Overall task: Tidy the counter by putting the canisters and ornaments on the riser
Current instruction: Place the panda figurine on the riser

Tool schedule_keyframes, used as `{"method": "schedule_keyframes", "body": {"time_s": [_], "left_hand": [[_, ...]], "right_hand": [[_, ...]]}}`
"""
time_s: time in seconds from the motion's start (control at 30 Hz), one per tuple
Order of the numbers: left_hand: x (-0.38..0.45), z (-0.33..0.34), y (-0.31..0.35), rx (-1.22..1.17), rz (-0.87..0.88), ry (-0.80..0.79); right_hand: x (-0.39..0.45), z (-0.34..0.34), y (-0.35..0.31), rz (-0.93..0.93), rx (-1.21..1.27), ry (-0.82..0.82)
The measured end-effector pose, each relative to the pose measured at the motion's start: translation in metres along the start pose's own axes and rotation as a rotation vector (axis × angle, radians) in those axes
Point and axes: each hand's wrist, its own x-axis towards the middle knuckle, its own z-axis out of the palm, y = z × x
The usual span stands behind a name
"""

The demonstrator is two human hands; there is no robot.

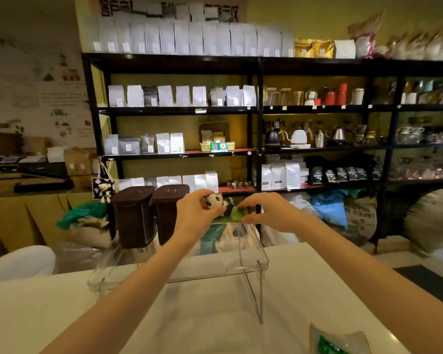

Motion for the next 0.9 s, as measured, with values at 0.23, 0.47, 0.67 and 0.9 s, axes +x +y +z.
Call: {"method": "schedule_keyframes", "body": {"time_s": [0.23,0.47,0.67,0.9], "left_hand": [[0.025,0.034,-0.031,-0.037,-0.131,-0.022],[0.036,0.042,-0.047,-0.028,-0.16,-0.069],[0.039,0.053,-0.057,0.001,-0.208,-0.09],[0.04,0.061,-0.064,0.034,-0.203,-0.074]], "right_hand": [[0.035,0.022,0.029,0.07,-0.039,-0.049],[0.053,0.024,0.03,0.062,-0.17,-0.133],[0.059,0.028,0.027,0.058,-0.282,-0.214],[0.061,0.035,0.025,0.117,-0.311,-0.187]]}}
